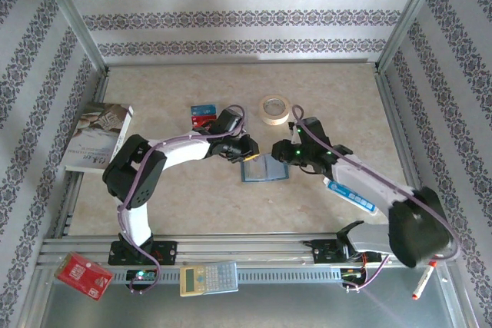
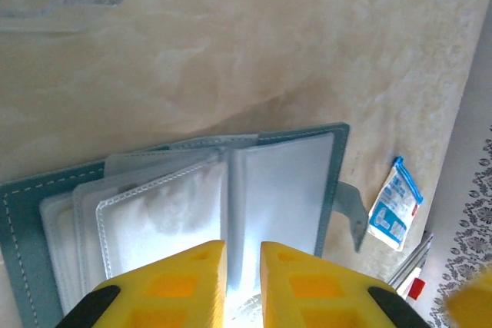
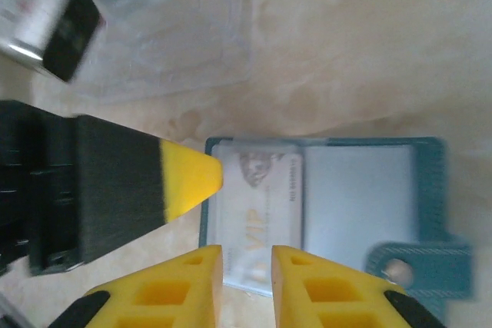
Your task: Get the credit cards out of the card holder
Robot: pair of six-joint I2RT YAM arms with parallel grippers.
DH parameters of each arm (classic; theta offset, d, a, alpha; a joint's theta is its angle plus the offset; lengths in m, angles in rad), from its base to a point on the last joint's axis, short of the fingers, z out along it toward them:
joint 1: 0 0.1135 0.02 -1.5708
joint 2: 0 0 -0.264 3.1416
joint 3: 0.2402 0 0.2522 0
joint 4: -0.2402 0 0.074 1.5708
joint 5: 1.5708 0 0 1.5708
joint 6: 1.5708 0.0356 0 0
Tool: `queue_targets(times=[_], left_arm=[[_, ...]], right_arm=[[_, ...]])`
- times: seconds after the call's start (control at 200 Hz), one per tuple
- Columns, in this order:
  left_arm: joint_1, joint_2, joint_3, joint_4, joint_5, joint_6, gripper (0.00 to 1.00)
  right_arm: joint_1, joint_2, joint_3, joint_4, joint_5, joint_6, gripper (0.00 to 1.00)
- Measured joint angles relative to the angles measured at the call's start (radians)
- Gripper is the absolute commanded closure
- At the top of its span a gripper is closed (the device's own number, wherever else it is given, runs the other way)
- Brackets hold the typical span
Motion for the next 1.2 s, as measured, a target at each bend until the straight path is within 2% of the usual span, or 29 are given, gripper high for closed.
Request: queue_targets(times=[0.13, 0.29, 0.555, 0.724, 1.199], left_arm=[[0.000, -0.021, -0.034, 0.000, -0.003, -0.002, 0.85], [0.000, -0.002, -0.056, -0.010, -0.004, -0.008, 0.87], [0.000, 0.026, -0.056, -0.009, -0.008, -0.019, 0.91], [0.000, 0.037, -0.072, -0.003, -0.026, -0.018, 0.91], [0.000, 0.034, -0.090, 0.026, -0.029, 0.023, 0.92]], right_arm=[[-0.001, 0.137, 0.001, 0.041, -0.091, 0.006, 0.79], [-0.001, 0.232, 0.022, 0.032, -0.105, -0.006, 0.81], [0.000, 0.276, 0.026, 0.026, -0.094, -0.021, 0.84], [-0.002, 0.303, 0.026, 0.037, -0.095, -0.020, 0.81], [-0.065, 0.354, -0.021, 0.189, -0.256, 0.008, 0.80]])
